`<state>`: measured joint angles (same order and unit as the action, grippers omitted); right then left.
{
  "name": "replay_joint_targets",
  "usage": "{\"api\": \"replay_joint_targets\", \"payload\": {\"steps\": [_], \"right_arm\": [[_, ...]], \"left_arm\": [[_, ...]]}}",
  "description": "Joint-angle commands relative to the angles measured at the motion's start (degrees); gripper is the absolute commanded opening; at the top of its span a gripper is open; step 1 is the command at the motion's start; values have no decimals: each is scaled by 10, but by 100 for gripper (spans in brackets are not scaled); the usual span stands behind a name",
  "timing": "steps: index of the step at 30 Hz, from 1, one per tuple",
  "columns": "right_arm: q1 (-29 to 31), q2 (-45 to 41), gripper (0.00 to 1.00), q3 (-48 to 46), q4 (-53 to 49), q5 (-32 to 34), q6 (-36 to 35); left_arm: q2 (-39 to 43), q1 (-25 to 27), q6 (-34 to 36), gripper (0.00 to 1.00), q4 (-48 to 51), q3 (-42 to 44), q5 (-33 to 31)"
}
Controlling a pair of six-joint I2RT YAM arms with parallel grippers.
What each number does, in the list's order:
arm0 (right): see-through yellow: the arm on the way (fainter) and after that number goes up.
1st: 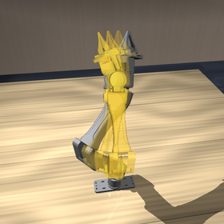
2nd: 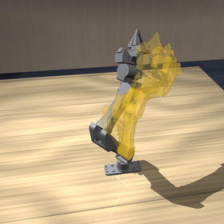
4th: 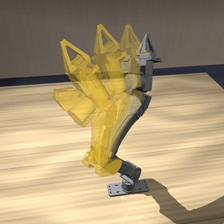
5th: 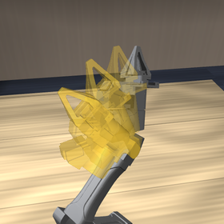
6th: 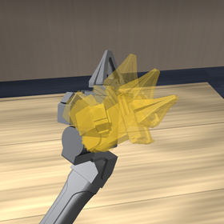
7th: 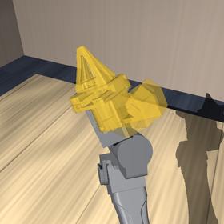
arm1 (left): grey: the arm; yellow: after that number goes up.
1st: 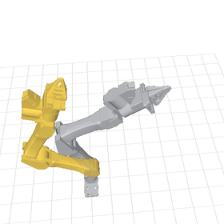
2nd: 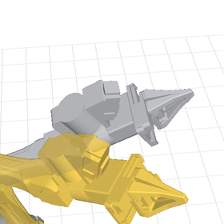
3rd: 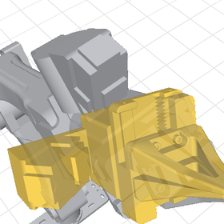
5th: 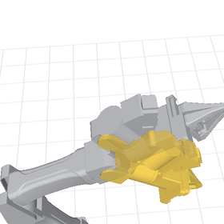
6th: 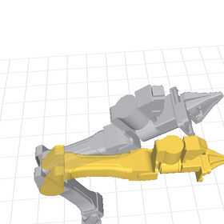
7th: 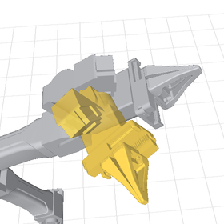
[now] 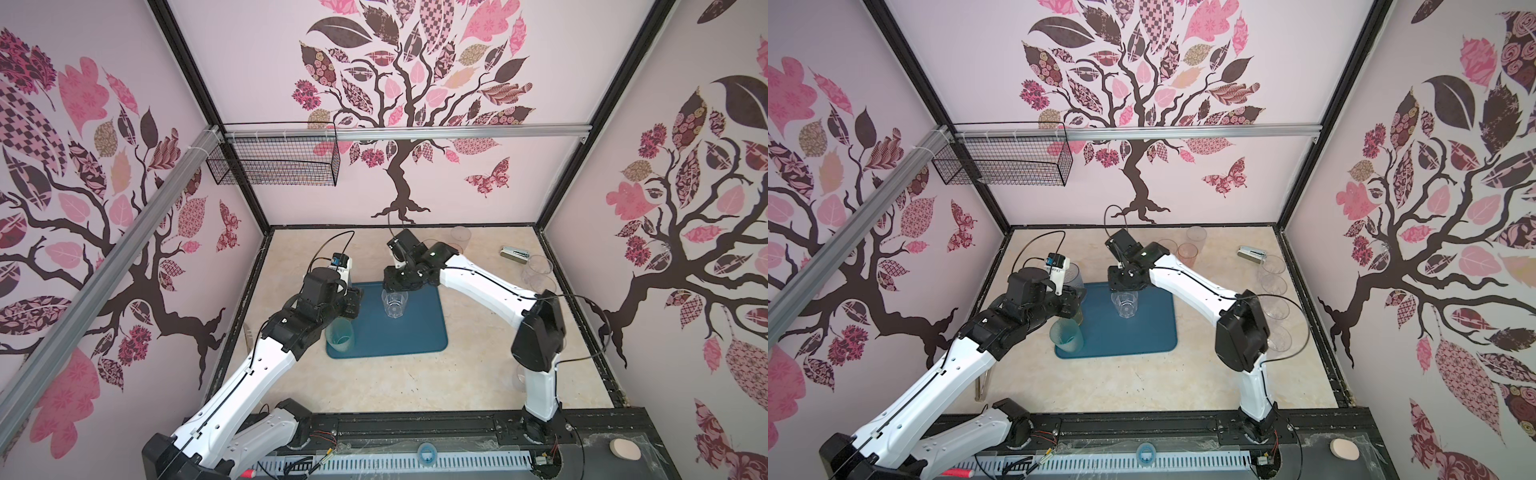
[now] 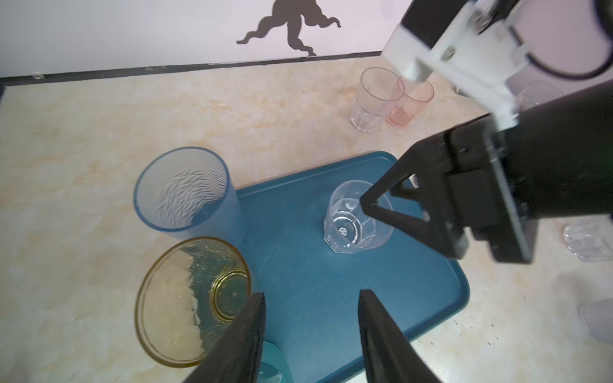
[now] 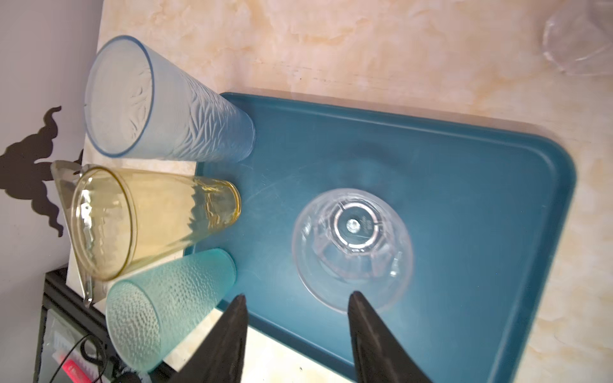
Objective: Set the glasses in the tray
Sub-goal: 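Set the clear cup upright on the tray and open the right gripper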
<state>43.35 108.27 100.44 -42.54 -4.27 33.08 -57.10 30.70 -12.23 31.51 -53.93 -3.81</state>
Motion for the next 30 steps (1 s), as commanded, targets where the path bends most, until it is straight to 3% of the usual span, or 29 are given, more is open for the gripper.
{"api": "replay_joint_targets", "payload": {"steps": [1, 9, 15, 20, 30], "right_arm": [[-20, -91, 61, -116, 98, -35, 83], [-68, -160, 81, -333, 311, -170, 244], [-74, -139, 97, -382, 429, -177, 325], [-86, -95, 100, -422, 545, -205, 408], [-84, -29, 99, -427, 625, -254, 493]], "left_arm": [[6, 32, -5, 49, -52, 31, 8], [-8, 48, -43, 49, -79, 74, 16], [-1, 48, -43, 49, -74, 84, 3], [9, 48, -43, 49, -63, 86, -5], [23, 48, -34, 49, -54, 91, -18]]}}
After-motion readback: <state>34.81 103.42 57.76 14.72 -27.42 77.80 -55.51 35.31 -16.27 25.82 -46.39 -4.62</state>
